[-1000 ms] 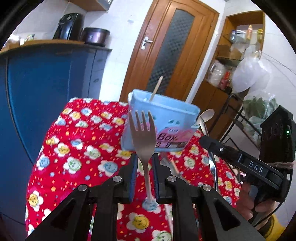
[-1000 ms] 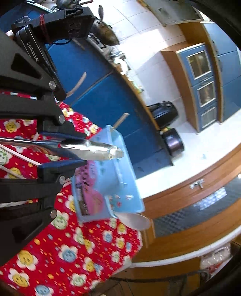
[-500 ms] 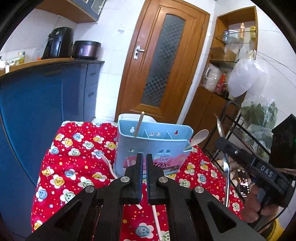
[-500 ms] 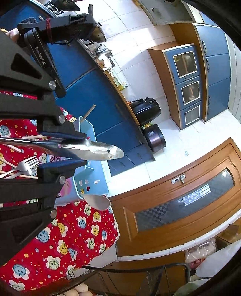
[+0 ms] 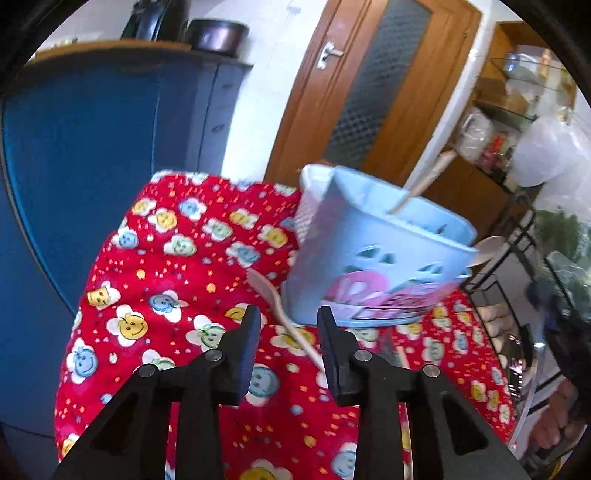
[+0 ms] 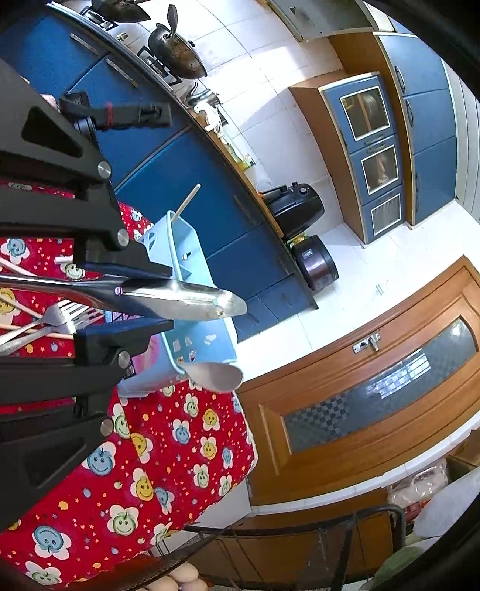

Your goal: Organize utensils

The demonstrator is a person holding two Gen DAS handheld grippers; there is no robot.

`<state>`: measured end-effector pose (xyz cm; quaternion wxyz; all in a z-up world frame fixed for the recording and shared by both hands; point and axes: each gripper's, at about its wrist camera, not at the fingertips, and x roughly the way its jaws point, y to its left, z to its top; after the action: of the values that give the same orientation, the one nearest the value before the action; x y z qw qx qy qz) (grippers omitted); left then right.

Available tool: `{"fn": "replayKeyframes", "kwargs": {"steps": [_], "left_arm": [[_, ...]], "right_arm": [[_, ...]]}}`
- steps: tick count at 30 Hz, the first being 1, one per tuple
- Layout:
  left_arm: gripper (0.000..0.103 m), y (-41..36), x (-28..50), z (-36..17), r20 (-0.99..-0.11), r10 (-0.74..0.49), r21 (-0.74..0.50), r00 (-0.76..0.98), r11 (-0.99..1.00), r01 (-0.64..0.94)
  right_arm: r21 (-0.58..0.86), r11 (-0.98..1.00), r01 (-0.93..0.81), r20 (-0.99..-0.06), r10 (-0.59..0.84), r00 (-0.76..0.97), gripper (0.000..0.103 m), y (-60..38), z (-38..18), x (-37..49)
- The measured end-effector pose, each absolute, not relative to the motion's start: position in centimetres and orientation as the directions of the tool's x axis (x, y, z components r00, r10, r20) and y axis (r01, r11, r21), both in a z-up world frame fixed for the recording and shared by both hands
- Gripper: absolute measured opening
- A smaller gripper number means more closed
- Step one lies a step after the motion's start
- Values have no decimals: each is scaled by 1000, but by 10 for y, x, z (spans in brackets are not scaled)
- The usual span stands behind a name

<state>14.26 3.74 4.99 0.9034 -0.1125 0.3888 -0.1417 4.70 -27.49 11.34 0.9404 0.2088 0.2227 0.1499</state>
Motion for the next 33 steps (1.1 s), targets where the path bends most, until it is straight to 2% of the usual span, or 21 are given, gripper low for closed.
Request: {"fn": "replayKeyframes", "kwargs": {"steps": [10, 18, 25, 27, 28, 33], "left_arm": [[32, 41, 190, 13, -696, -435, -468, 571, 878, 98], [32, 37, 209, 3, -722, -404, -446, 561, 892, 68], [32, 33, 225, -2, -760, -347, -379, 550, 924, 59], [23, 35, 227, -6, -760, -360, -398, 541, 916, 50], [11, 37, 228, -8, -757, -376, -417, 534, 908, 48], [4, 46, 221, -8, -704, -452, -513, 548, 857, 49]], "right_arm": [[476, 866, -152, -385, 360, 850, 23, -287, 101, 56], [479, 865, -150, -394, 365, 844, 23, -289, 95, 60], [473, 868, -148, -399, 362, 843, 23, -291, 96, 60], [473, 868, -148, -399, 361, 843, 23, -291, 96, 60], [473, 868, -149, -398, 362, 843, 23, -290, 96, 60], [463, 873, -155, -392, 358, 847, 23, -290, 99, 58]]}}
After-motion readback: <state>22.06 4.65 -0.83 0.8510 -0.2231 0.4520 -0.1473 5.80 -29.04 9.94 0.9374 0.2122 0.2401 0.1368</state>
